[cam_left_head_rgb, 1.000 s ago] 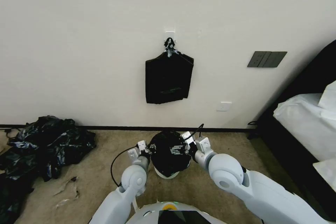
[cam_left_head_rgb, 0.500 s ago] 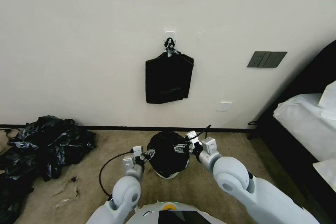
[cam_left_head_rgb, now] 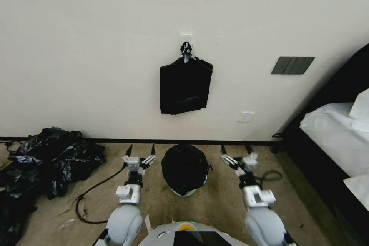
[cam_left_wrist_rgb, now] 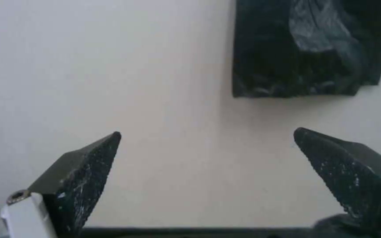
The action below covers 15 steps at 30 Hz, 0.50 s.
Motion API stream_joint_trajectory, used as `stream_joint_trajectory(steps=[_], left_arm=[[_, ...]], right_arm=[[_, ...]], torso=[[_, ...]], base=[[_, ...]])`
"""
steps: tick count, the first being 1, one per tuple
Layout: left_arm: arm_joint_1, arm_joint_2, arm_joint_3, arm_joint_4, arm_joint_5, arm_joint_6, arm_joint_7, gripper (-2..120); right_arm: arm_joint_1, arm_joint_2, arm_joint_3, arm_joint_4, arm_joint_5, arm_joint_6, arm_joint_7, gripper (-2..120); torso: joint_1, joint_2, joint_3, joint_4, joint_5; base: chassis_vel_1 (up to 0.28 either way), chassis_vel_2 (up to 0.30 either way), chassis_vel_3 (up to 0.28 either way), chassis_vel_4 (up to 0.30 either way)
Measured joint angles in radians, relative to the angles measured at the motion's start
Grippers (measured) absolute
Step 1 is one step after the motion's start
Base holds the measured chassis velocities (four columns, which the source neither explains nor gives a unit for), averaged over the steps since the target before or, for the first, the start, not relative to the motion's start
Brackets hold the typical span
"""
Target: Place a trash bag onto the trash bin.
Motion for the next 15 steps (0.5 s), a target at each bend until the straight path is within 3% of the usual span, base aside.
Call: stream_joint_trajectory(steps=[2, 6, 15], left_arm=[[0.065, -0.029, -0.064, -0.001, 0.071, -0.079, 0.03, 100], [0.136, -0.045, -0.096, -0.013, 0.082, -0.137, 0.058, 100], [0.161, -0.056, -0.083, -0.011, 0.086, -0.167, 0.07, 100]], right_arm=[[-0.091, 0.101, 0.057, -0.013, -0.088, 0.121, 0.019, 100], [-0.14, 0.161, 0.065, -0.015, -0.141, 0.179, 0.03, 100], [-0.168, 0.192, 0.049, -0.009, -0.191, 0.197, 0.034, 100]], torso=[[0.0, 0.0, 0.0, 0.0002, -0.0002], [0.0, 0.0, 0.0, 0.0006, 0.0001], [0.0, 0.0, 0.0, 0.0003, -0.0002]], base=[[0.0, 0.0, 0.0, 0.0], [0.0, 0.0, 0.0, 0.0], [0.0, 0.0, 0.0, 0.0]])
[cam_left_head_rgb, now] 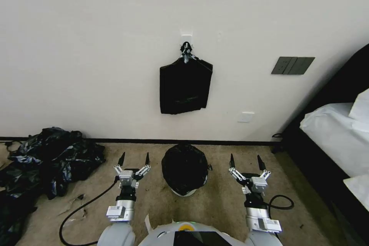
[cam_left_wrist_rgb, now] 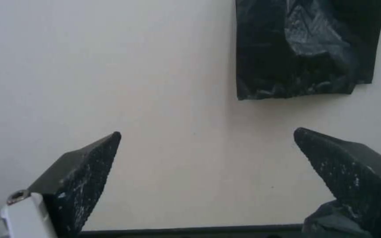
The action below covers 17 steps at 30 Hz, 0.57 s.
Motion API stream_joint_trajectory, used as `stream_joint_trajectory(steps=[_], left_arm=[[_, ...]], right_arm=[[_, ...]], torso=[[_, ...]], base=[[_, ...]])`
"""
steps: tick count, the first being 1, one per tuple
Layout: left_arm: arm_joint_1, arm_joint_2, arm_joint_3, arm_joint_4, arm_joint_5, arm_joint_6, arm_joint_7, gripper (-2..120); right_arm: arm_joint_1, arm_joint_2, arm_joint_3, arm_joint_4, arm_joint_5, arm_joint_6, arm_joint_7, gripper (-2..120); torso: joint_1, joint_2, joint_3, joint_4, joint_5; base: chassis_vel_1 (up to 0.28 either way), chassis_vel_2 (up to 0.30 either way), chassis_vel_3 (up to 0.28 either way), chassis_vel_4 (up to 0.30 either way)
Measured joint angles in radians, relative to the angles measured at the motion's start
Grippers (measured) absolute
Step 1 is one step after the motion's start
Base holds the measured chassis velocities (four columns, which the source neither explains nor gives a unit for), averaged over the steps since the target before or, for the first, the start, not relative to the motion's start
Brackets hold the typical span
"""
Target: Place a trash bag onto the trash bin.
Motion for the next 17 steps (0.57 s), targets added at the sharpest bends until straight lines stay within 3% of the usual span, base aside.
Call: stream_joint_trajectory(steps=[17], left_arm=[[-0.005, 0.001, 0.003, 0.002, -0.006, 0.006, -0.003, 100]], right_arm=[[0.006, -0.006, -0.005, 0.002, 0.007, -0.011, 0.002, 100]], torso=[[0.0, 0.0, 0.0, 0.0, 0.0001]], base=[[0.0, 0.0, 0.0, 0.0]])
